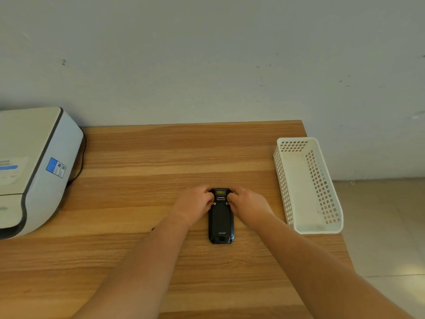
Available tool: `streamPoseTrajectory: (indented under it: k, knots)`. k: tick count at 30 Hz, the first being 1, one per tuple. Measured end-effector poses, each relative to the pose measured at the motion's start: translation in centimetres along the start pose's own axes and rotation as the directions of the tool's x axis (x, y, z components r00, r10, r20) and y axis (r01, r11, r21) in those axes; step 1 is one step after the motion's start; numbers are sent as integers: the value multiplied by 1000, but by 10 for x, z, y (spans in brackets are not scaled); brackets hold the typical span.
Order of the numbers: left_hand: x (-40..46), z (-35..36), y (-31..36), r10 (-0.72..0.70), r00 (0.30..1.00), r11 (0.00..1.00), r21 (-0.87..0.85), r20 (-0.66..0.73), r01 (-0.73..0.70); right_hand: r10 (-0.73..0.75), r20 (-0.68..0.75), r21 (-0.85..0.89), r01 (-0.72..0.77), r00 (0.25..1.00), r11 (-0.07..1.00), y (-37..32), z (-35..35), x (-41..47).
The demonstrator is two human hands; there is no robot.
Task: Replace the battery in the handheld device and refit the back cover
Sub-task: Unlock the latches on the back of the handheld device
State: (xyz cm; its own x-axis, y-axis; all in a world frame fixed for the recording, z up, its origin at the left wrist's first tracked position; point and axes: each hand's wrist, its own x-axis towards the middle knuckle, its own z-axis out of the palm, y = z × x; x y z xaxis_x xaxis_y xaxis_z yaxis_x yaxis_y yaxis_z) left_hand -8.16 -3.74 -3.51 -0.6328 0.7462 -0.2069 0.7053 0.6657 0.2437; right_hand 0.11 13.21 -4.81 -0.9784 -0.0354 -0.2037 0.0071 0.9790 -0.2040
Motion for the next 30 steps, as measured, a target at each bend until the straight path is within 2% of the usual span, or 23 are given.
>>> streamPoseTrajectory:
  k: [17, 30]
  knots:
    - [5, 5, -2, 16, 998, 998, 66, 61, -20, -125, 65, -194, 135, 990, 972, 5, -1, 6]
    - [6, 11, -1, -23, 999, 999, 43, 32, 22, -172, 94, -281, 192, 981, 940, 11, 6, 9]
